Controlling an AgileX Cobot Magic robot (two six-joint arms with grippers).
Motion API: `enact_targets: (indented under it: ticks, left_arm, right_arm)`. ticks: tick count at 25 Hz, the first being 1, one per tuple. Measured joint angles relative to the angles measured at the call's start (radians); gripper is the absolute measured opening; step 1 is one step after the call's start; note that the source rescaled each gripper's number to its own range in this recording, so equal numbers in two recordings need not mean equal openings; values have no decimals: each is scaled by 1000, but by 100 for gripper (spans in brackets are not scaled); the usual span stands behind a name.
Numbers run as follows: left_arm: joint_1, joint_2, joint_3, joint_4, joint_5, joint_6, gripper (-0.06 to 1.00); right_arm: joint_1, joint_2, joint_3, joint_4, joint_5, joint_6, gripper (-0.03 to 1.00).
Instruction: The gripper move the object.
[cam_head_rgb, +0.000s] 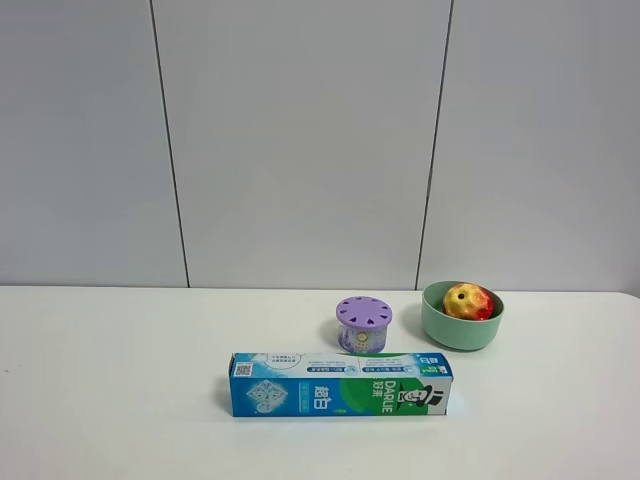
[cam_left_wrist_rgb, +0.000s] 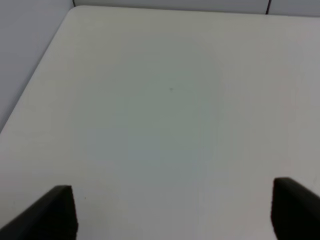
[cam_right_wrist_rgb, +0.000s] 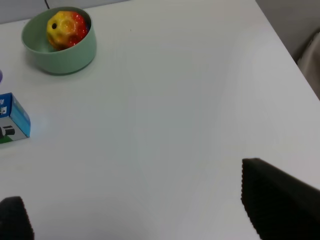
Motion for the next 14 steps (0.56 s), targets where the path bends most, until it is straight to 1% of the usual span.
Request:
enact_targets:
  ticks: [14]
  left_arm:
    - [0,0,0,0,0,0,72]
  right_arm:
    - [0,0,0,0,0,0,100]
